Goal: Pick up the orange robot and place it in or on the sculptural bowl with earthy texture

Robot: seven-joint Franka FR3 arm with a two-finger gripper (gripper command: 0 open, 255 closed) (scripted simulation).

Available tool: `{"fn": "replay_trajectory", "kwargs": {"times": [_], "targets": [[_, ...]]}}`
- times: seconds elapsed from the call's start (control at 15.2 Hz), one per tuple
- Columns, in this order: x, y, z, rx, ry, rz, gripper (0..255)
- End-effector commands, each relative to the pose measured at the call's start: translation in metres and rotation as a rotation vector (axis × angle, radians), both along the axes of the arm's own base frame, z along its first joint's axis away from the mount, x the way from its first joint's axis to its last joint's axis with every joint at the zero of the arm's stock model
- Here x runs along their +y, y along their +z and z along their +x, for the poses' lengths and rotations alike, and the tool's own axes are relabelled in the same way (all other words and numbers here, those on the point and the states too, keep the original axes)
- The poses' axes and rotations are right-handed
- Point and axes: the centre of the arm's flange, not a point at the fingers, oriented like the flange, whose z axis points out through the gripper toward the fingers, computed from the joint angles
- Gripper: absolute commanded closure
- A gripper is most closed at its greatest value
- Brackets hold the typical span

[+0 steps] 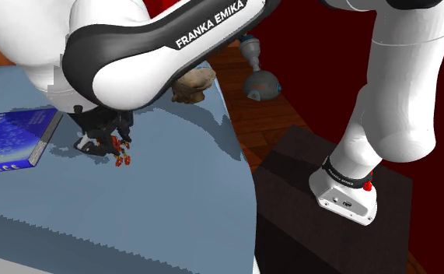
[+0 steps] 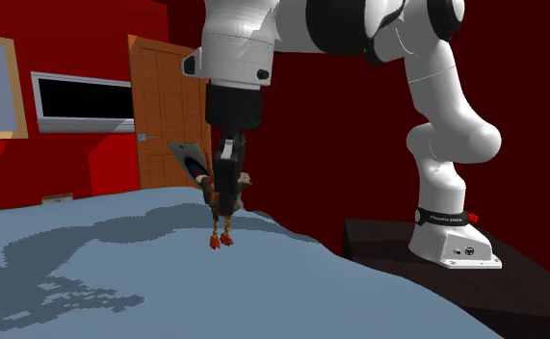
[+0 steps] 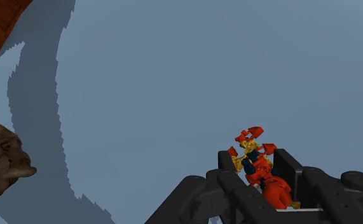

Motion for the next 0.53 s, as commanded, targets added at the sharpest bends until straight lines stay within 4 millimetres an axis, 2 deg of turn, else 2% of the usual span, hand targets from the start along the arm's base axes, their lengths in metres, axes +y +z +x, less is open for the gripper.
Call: {"fn": "replay_trajectory", "kwargs": {"times": [0.0, 0.46], "targets": [[-0.001, 0.010, 0.001, 0.000, 0.000, 0.000, 255], [-0.001, 0.047, 0.001, 0.000, 0.000, 0.000, 255]]}}
